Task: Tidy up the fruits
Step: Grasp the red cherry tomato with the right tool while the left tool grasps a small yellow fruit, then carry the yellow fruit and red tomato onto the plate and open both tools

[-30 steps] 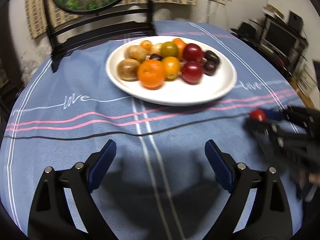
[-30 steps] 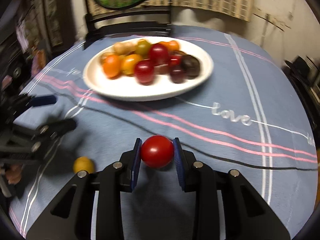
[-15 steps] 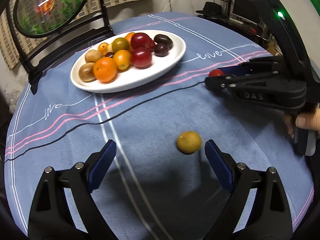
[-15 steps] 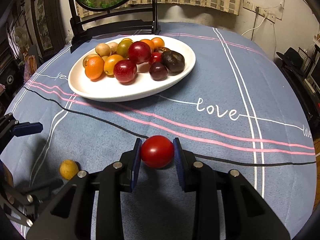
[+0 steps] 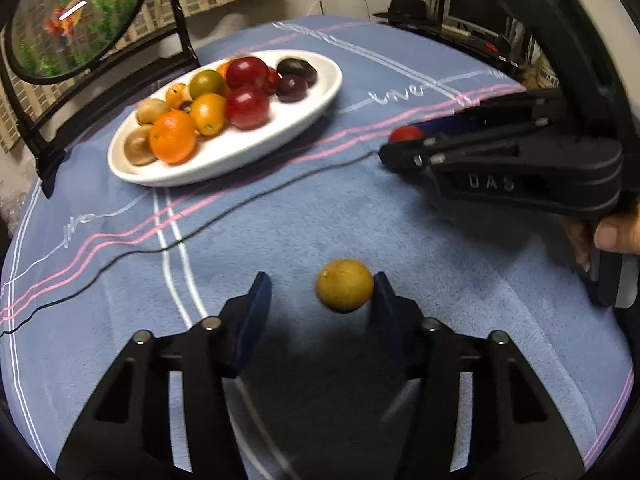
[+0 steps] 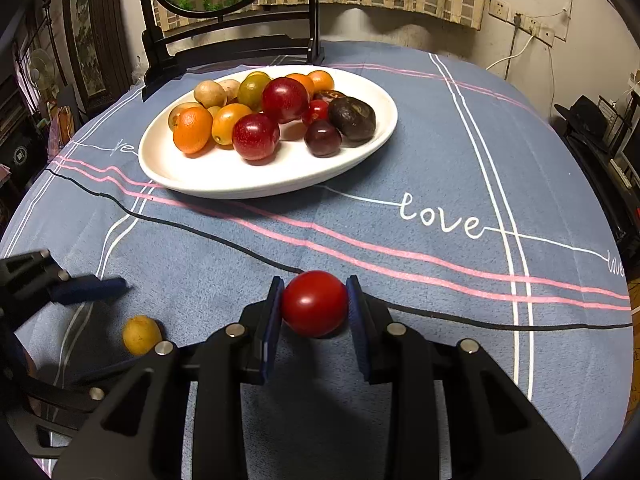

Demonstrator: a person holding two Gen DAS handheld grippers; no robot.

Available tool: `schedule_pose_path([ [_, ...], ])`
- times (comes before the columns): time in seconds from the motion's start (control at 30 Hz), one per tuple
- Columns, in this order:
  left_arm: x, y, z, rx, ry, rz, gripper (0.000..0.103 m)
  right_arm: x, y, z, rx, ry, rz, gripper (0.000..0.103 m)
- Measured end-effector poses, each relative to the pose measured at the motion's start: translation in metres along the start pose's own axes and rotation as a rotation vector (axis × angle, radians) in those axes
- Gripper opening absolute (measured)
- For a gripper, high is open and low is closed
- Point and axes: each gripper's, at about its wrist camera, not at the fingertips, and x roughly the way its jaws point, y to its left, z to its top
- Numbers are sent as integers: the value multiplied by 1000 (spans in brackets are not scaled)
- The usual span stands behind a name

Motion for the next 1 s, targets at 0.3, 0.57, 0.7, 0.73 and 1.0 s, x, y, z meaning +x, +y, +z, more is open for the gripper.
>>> schedule_pose_path([
  [0.3,2,-3,3,-15,-10,-51,28,0,1,0,0,2,2,32],
  [0.57,-1,-1,3,-31,-36,-51,28,-1,1,1,2,-2,5,32],
  [0.7,-4,10,5,-83,-46,-41,28,-3,-2,2,19,-12,7,32],
  [0.73,-3,12,5,-94,-40,-41,28,-2,-3,2,26,-12,10,32],
  [1.0,-8,38,13,-201,-35,16,28,-12,-8,6,75,-63,32,32],
])
